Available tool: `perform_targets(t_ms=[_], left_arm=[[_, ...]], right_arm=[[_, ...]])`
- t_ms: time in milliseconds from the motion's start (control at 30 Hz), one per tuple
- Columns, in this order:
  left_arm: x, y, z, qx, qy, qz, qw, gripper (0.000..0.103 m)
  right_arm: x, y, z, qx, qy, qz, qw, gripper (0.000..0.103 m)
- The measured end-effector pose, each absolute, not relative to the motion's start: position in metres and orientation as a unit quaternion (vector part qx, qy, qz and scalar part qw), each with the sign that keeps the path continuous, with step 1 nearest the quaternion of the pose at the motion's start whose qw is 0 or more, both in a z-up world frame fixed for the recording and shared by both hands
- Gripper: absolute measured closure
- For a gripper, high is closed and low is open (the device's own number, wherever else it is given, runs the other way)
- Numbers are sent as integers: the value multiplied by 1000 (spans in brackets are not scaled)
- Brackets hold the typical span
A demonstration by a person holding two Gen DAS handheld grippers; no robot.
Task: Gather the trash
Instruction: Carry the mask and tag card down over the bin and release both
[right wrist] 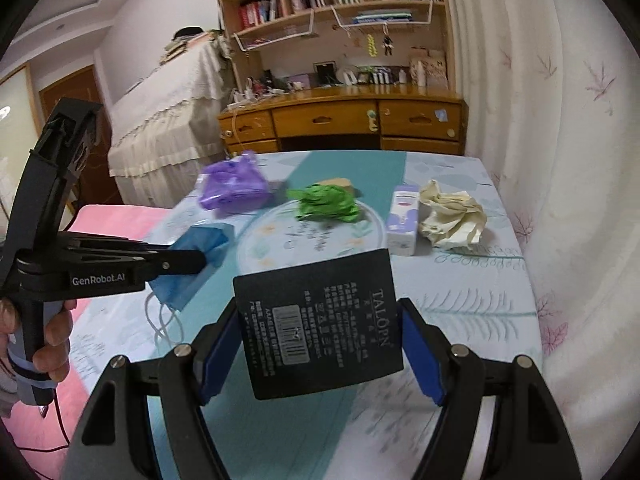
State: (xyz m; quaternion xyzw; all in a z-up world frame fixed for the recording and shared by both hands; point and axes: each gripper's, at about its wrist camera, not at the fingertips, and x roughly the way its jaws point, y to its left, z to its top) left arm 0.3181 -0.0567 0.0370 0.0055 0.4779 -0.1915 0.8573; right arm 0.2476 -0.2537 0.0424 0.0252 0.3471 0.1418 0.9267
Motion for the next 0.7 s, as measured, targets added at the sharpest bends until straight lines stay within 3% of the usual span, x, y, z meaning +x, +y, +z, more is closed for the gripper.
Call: perform_targets(t_ms=[367,700], left_arm=[[196,-28,66,2,463,-228,857,92],[104,-6,49,3,464,-251,849,92]], right_arm=[[143,-212,61,29,338,185,922,28],[63,-191,40,38,356,206,911,28]])
